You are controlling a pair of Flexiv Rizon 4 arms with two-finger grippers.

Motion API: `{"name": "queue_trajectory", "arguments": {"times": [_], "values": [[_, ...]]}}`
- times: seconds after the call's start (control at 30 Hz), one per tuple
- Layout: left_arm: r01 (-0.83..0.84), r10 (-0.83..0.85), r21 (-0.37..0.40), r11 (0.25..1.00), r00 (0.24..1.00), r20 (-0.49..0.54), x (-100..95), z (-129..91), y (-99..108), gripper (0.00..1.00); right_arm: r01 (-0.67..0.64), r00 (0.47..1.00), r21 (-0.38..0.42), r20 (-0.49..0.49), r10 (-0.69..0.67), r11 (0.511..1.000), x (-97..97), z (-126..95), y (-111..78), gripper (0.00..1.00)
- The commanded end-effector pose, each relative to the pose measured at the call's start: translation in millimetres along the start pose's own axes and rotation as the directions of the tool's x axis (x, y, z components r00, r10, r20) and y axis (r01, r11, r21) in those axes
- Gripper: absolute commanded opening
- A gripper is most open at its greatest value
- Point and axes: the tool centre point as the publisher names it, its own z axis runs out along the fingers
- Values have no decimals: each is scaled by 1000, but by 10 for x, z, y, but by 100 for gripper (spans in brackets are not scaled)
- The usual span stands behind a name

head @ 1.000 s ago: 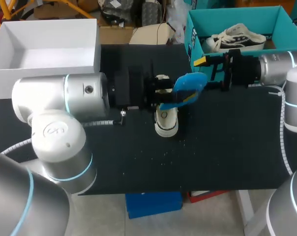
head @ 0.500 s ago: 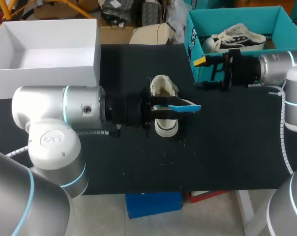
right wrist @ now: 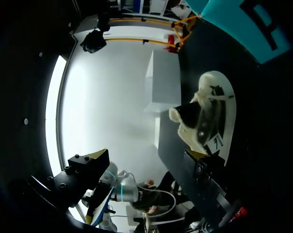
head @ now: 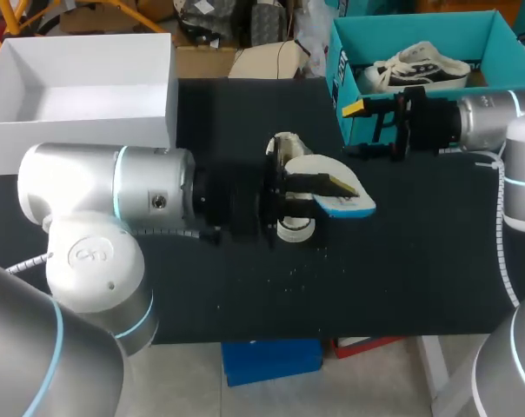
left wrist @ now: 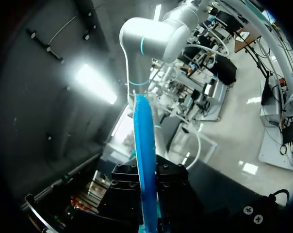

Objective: Take the shoe out of the shoebox, open the shoe tongue, remove and reinsert the insole, then place the shoe into the shoebox

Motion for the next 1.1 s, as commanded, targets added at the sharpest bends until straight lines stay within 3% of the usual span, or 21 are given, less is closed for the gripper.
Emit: {"name": "queue_trajectory", "arguments": {"times": [0.03,0.1,0.63,0.73,0.87,1.1], "values": [[-526,527,140,839,849,34,327,-137,83,0,1,1000,-2,0,-1,1000,-6,14,0,100],[-515,520,115,849,854,-11,420,-191,199,0,1,1000,-2,0,-1,1000,-6,14,0,100],[-515,520,115,849,854,-11,420,-191,199,0,1,1000,-2,0,-1,1000,-6,14,0,100],[-587,589,132,799,808,32,586,-141,114,0,1,1000,-2,0,-1,1000,-6,14,0,100],[-643,642,90,761,766,46,869,-182,214,0,1,1000,-2,0,-1,1000,-6,14,0,100],[-699,694,68,711,715,88,1077,-261,398,0,1,1000,-2,0,-1,1000,-6,14,0,100]]}}
